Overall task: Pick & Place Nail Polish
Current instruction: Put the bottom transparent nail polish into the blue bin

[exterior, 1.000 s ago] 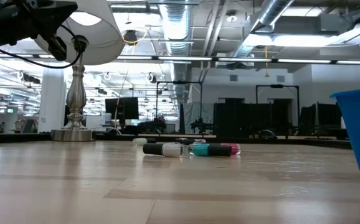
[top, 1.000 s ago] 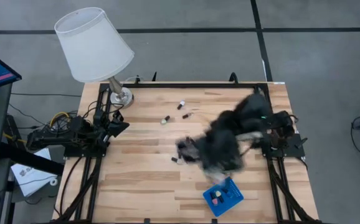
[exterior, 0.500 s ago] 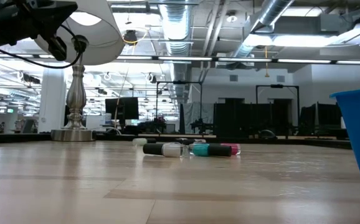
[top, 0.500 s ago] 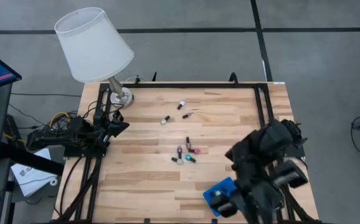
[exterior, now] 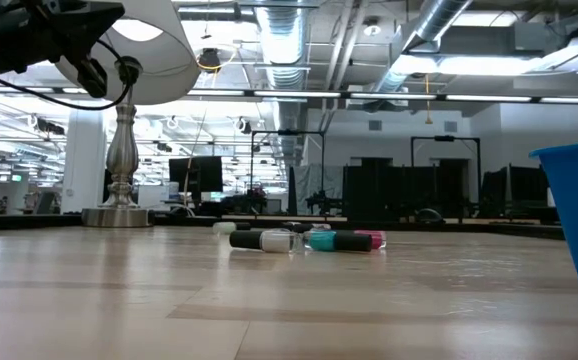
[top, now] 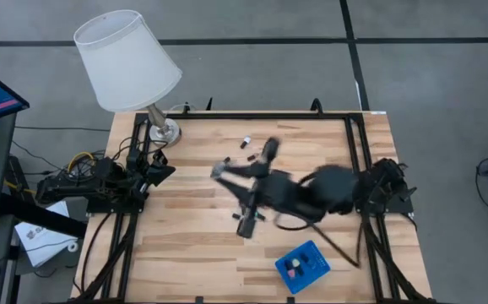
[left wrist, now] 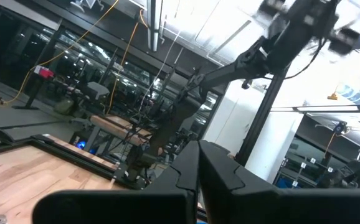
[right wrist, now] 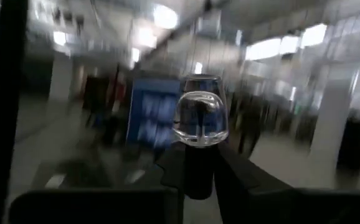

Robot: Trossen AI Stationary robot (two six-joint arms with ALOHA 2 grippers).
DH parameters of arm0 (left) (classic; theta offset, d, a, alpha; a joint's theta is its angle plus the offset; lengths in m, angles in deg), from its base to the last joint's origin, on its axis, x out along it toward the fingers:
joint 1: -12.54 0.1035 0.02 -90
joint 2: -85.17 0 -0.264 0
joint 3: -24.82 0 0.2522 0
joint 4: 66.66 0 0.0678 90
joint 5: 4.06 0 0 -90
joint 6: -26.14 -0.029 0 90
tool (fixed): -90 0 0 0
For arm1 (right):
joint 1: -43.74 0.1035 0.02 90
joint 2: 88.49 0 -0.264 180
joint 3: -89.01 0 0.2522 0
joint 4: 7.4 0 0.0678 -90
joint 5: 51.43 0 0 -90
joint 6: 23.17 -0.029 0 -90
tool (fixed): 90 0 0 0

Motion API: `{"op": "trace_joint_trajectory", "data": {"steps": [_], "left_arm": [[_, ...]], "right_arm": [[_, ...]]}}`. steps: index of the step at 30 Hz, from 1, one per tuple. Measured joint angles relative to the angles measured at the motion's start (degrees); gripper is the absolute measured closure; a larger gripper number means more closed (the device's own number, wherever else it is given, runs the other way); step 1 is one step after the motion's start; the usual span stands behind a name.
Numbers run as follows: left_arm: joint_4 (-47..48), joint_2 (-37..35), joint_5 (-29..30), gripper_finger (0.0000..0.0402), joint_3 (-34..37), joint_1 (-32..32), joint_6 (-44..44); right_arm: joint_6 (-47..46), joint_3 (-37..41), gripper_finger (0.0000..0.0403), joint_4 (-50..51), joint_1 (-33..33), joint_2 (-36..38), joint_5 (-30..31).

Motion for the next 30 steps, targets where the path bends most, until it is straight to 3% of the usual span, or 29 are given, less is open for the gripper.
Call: {"op": "trace_joint_trajectory", "data": {"steps": [8,14,20,23,30], "left_arm": [[0.0,0.0,0.0,0.0401,0.0,0.0,0.0],[0.0,0.0,0.0,0.0401,0.0,0.0,0.0],[0.0,0.0,0.0,0.0401,0.0,0.0,0.0],[0.0,0.0,0.0,0.0401,0.0,0.0,0.0],[0.0,0.0,0.0,0.0401,0.0,0.0,0.0]], "right_arm": [[-65.2,3.5,0.0358,53.0,2.5,-0.3,-2.3],[-98.5,12.6,0.0358,70.4,9.0,-0.3,-14.1],[-112.0,25.4,0.0358,68.2,12.3,-0.3,-29.8],[-112.9,32.0,0.0358,62.8,12.5,-0.3,-36.4],[-112.9,42.1,0.0358,53.4,12.7,-0.3,-44.7]]}}
